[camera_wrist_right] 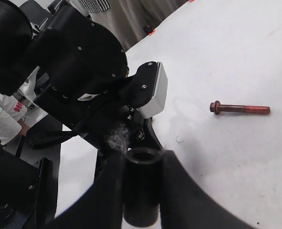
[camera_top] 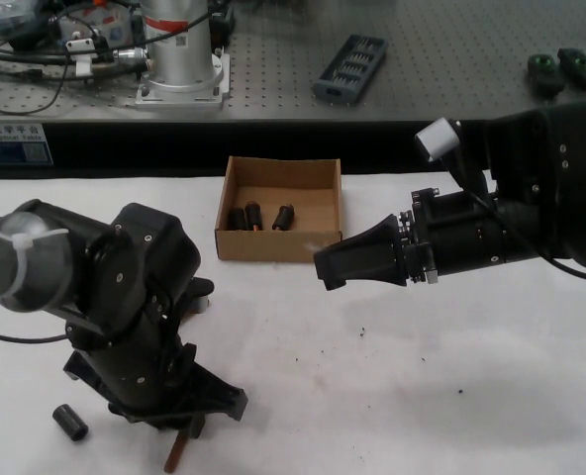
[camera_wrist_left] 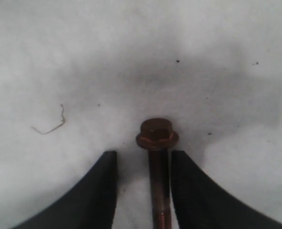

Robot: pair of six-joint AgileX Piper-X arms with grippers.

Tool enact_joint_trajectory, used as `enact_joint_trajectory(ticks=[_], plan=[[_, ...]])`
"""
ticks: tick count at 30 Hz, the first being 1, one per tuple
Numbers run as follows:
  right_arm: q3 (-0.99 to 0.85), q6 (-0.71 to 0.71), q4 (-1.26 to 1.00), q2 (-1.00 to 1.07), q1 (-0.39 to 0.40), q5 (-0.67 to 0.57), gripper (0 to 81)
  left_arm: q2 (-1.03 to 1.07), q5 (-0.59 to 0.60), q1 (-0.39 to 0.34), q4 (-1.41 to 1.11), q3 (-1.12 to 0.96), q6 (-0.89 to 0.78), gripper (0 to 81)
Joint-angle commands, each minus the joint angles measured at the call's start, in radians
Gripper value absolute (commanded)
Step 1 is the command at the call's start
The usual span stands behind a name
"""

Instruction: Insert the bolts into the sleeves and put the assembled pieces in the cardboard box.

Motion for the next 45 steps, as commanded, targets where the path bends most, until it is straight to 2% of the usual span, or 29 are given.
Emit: enact_joint_trajectory(ticks=[1, 4, 8, 13, 17, 25, 29, 34, 45], plan=[[-0.007, 0.001, 0.005, -0.008, -0.006, -0.006, 4.4, 0.011, -0.012, -0.005, 0.024, -0.011, 0.008, 27.5], [-0.007, 0.001, 0.005, -0.008, -0.006, -0.006, 4.4, 0.011, -0.007, -0.005, 0.024, -0.018, 0.008, 20.6], [-0.007, 0.001, 0.005, -0.008, -0.006, -0.006, 4.4, 0.011, 0.058, -0.005, 0.024, -0.025, 0.008, 0.4], [-0.007, 0.001, 0.007, -0.008, -0.006, -0.006, 4.4, 0.009, 0.235, -0.002, -0.058, -0.025, -0.044, 0.6], [-0.007, 0.001, 0.007, -0.008, -0.006, -0.038, 4.4, -0.031, 0.241, 0.026, -0.182, -0.025, -0.134, 0.6], [-0.007, -0.009, 0.012, -0.02, 0.009, -0.021, 4.4, -0.245, 0.253, 0.204, -0.458, 0.058, -0.259, 0.6], [-0.007, -0.064, 0.012, -0.013, 0.056, -0.016, 4.4, -0.307, 0.407, 0.279, -0.774, 0.14, -0.453, 0.6], [-0.007, -0.075, 0.012, -0.013, 0.124, 0.003, 4.4, -0.316, 0.509, 0.271, -1.104, 0.214, -0.663, 0.6], [-0.007, -0.12, 0.012, -0.013, 0.154, 0.06, 4.4, -0.316, 0.533, 0.22, -1.43, 0.353, -0.826, 0.6]])
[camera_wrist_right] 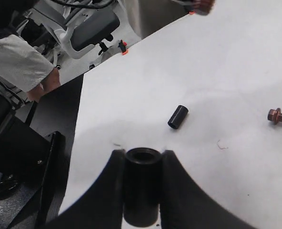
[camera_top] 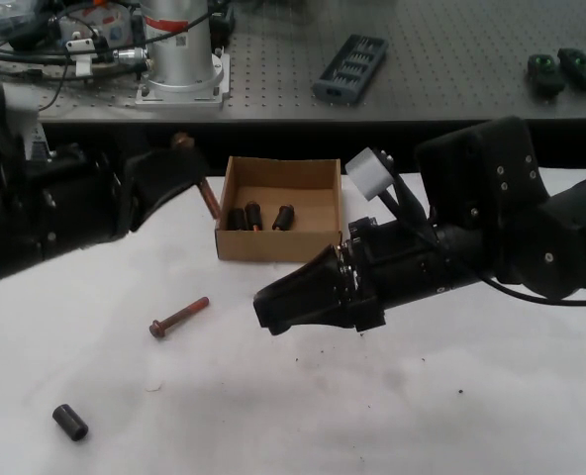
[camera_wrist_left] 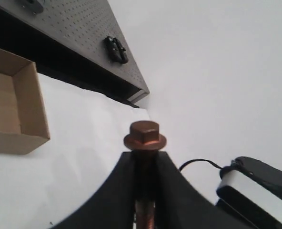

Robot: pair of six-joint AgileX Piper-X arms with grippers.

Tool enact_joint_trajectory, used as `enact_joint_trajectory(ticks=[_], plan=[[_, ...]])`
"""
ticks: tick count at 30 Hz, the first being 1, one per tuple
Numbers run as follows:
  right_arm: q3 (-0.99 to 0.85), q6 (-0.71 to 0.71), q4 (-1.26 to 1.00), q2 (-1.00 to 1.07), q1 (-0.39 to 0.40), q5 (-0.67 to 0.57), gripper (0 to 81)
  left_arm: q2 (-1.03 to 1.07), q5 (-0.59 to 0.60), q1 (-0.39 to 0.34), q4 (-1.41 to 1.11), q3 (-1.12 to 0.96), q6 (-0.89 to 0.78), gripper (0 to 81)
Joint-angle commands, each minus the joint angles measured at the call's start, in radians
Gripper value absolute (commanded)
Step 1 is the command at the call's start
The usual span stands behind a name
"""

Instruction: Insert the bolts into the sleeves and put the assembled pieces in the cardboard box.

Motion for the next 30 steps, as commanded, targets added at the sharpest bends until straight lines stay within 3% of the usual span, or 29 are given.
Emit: enact_joint_trajectory(ticks=[1, 11, 30], plan=[[-0.007, -0.02, 0.005, -0.013, 0.001, 0.014, 4.4, -0.012, 0.017, -0.011, -0.144, 0.057, -0.047, 0.6], [-0.007, -0.109, 0.005, -0.013, 0.001, -0.052, 4.4, -0.013, 0.166, -0.011, -0.157, 0.142, 0.032, 0.6], [-0.007, -0.248, 0.073, -0.013, 0.001, -0.096, 4.4, -0.013, 0.235, -0.011, -0.25, 0.142, 0.044, 0.6]])
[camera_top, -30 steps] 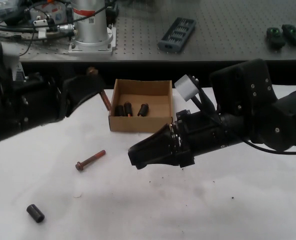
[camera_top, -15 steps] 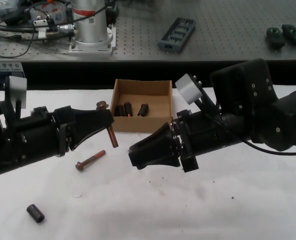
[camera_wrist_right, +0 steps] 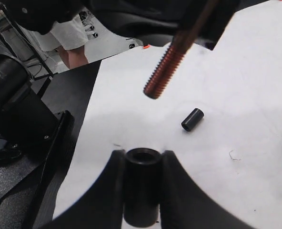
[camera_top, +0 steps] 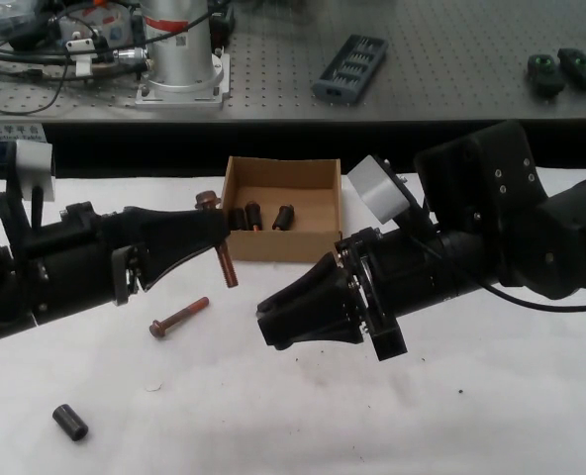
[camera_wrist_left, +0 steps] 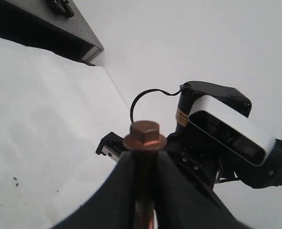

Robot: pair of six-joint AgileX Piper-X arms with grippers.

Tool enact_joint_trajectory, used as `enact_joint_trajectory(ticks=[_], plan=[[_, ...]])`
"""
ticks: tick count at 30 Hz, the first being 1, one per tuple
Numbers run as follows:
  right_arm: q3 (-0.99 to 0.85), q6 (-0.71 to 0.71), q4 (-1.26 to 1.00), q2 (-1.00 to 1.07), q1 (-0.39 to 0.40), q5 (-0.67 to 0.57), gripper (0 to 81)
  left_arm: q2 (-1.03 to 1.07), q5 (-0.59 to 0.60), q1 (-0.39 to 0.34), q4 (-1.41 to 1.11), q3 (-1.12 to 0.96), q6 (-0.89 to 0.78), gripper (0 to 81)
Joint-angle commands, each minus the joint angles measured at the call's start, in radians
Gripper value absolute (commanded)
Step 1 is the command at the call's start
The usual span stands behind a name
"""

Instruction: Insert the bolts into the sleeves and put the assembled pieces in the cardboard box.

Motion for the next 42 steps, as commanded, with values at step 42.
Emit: enact_joint_trajectory(ticks=[42], plan=[[-0.007, 0.042, 0.005, -0.015, 0.002, -0.013, 4.4, -0.001, -0.062, -0.068, -0.001, -0.002, 0.101, 0.6]])
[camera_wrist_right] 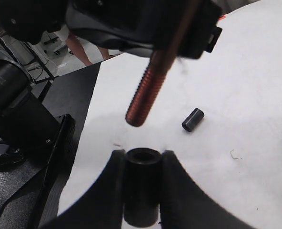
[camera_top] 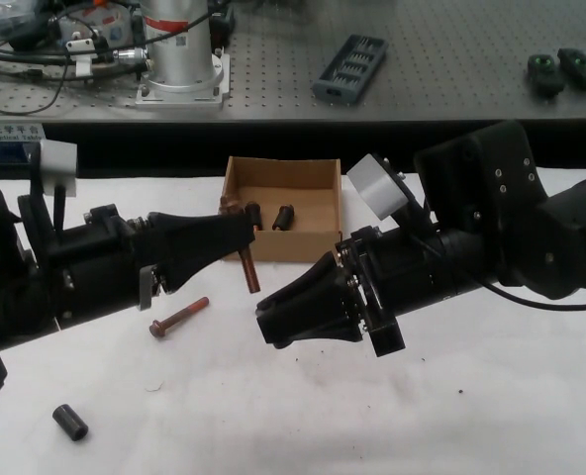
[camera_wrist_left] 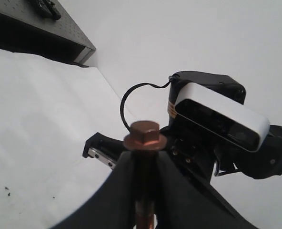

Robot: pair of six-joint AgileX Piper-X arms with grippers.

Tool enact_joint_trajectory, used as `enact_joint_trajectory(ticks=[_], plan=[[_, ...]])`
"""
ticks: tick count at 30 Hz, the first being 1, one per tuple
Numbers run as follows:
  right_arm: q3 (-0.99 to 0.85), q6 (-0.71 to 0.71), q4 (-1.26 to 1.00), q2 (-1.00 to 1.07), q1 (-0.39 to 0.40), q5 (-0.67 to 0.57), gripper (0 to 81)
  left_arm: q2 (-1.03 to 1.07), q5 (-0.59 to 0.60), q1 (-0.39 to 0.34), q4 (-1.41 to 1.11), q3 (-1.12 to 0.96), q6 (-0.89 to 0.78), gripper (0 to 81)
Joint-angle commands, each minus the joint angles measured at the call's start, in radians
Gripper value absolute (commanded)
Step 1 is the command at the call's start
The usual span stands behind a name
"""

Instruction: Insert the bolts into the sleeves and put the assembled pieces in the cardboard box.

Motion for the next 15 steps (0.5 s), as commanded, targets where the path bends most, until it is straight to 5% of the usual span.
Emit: enact_joint_trajectory(ticks=[1, 15], plan=[[-0.007, 0.001, 0.008, -0.015, 0.002, -0.015, 4.4, -0.001, -0.011, -0.005, -0.011, -0.004, 0.023, 0.6], [-0.007, 0.001, 0.005, -0.015, 0.002, -0.047, 4.4, 0.012, -0.006, -0.005, 0.026, -0.004, 0.086, 0.6]])
